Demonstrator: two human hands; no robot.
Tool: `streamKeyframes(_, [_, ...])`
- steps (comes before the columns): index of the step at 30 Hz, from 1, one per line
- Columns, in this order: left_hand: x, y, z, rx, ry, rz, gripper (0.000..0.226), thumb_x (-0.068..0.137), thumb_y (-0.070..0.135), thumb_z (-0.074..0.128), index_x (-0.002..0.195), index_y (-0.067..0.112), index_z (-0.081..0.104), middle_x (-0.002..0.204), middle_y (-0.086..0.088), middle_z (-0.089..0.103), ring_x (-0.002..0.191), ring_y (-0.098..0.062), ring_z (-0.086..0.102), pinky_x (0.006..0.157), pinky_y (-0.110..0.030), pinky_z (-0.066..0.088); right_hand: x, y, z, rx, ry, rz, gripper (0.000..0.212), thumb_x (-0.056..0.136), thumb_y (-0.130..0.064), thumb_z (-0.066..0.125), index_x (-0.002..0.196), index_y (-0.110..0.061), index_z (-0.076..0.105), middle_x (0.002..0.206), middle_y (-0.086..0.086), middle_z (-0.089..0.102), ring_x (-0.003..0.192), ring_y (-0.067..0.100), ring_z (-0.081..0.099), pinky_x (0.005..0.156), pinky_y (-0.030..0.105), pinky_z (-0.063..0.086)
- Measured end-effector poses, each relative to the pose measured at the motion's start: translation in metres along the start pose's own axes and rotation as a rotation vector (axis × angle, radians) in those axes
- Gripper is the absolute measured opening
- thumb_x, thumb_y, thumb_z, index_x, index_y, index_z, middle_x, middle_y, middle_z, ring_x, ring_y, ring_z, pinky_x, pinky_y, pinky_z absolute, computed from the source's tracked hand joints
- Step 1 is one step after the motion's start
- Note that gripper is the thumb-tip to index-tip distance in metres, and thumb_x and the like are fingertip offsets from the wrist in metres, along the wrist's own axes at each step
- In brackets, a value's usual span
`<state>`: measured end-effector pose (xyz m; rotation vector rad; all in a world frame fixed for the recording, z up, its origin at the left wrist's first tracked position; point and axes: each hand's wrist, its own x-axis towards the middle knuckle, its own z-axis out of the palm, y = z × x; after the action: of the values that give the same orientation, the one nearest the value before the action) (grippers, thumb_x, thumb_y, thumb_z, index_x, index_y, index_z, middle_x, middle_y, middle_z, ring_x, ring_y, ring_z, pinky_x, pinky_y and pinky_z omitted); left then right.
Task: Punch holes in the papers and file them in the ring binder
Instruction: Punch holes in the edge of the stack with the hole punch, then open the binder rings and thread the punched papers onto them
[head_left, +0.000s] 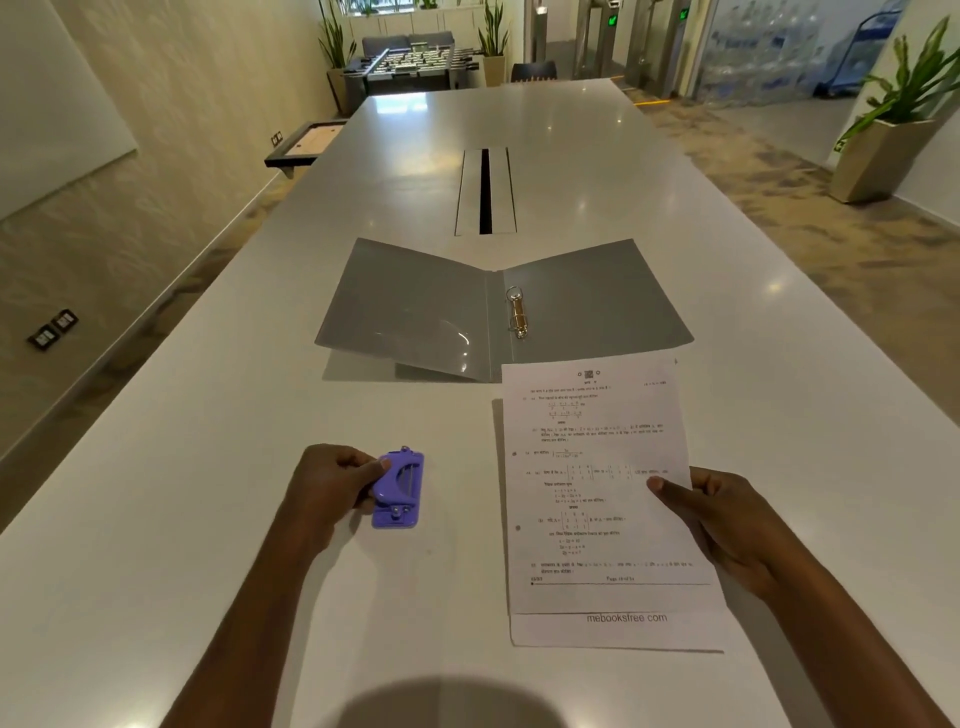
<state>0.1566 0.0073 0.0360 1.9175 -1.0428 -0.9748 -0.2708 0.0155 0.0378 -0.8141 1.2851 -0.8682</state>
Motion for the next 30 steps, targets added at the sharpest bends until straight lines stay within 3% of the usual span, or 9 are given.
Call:
streamKeyframes(4, [0.007,-0.002,-0.019,-0.008,0.032,-0.020,0.020,0.090,0.008,0.080,0.082,-0.010,0.075,0.076,-0.033,0.073,0.064,-0.032,0.065,0.076,-0.049,0.058,-0.003,-0.006,-0.008,0.026,0.019,-0.006,0.026,0.098,-0.011,0.066,0.121,-0.001,0.073,0.116,0.018,0.078,0.104,0.039,0.077,0.094,0.056,0.060])
streamKeyframes(7, [0.008,0.000,-0.018,0.100,0.082,0.031,0.021,0.094,0.020,0.077,0.088,0.000,0.076,0.085,-0.023,0.077,0.075,-0.033,0.070,0.080,-0.050,0.059,-0.003,-0.011,-0.011,0.048,0.026,-0.018,0.026,0.098,-0.010,0.066,0.121,-0.002,0.073,0.116,0.017,0.078,0.103,0.039,0.077,0.090,0.053,0.062])
streamKeyframes(11, [-0.010,0.026,0.009,0.303,0.370,0.422,0.020,0.098,0.023,0.072,0.113,0.010,0.074,0.107,-0.003,0.071,0.090,-0.023,0.069,0.077,-0.034,0.053,0.001,-0.019,-0.015,0.060,0.037,-0.026,0.027,0.097,-0.011,0.067,0.122,-0.001,0.073,0.117,0.018,0.078,0.105,0.040,0.076,0.099,0.057,0.055])
streamKeyframes(12, [-0.014,0.036,0.019,0.228,0.329,0.466,0.016,0.099,0.021,0.071,0.112,0.012,0.075,0.107,-0.003,0.073,0.091,-0.023,0.070,0.076,-0.028,0.053,0.002,-0.021,-0.016,0.061,0.037,-0.030,0.028,0.097,-0.011,0.067,0.122,-0.001,0.072,0.118,0.019,0.078,0.105,0.041,0.076,0.099,0.057,0.055])
streamKeyframes(14, [-0.018,0.056,0.041,-0.036,0.053,0.320,0.013,0.098,0.028,0.072,0.104,0.018,0.078,0.106,-0.004,0.078,0.094,-0.024,0.075,0.076,-0.019,0.055,0.004,-0.027,-0.015,0.066,0.035,-0.040,0.028,0.097,-0.011,0.066,0.123,0.000,0.072,0.118,0.019,0.077,0.106,0.041,0.075,0.100,0.058,0.054])
streamKeyframes(17, [-0.021,0.081,0.072,-0.334,-0.444,-0.001,0.044,0.092,0.054,0.068,0.111,0.016,0.079,0.113,-0.014,0.081,0.103,-0.033,0.079,0.093,-0.043,0.061,0.011,-0.039,-0.010,0.060,0.030,-0.054,0.027,0.098,-0.011,0.065,0.122,0.000,0.072,0.117,0.020,0.077,0.104,0.041,0.076,0.091,0.056,0.061])
streamKeyframes(19, [-0.020,0.091,0.086,-0.368,-0.650,-0.074,0.042,0.102,0.041,0.060,0.122,0.007,0.074,0.117,-0.017,0.080,0.110,-0.035,0.077,0.102,-0.049,0.058,0.015,-0.049,-0.005,0.061,0.013,-0.070,0.026,0.098,-0.010,0.065,0.121,0.000,0.072,0.117,0.020,0.078,0.102,0.041,0.076,0.084,0.052,0.065])
streamKeyframes(25, [0.012,0.107,0.112,-0.400,-0.634,-0.032,0.029,0.099,0.016,0.069,0.114,-0.008,0.075,0.118,-0.017,0.079,0.107,-0.030,0.078,0.082,-0.031,0.062,0.045,-0.082,0.005,0.018,0.000,-0.112,0.023,0.098,-0.007,0.065,0.117,0.002,0.073,0.112,0.021,0.079,0.094,0.040,0.078,0.071,0.041,0.067])
streamKeyframes(30, [0.048,0.142,0.121,-0.495,-0.503,0.007,0.031,0.104,0.024,0.063,0.109,-0.002,0.078,0.106,-0.018,0.082,0.092,-0.029,0.080,0.087,-0.040,0.063,0.104,-0.127,0.001,0.007,0.002,-0.124,0.025,0.098,-0.007,0.065,0.119,0.006,0.070,0.115,0.023,0.077,0.099,0.039,0.077,0.074,0.042,0.067])
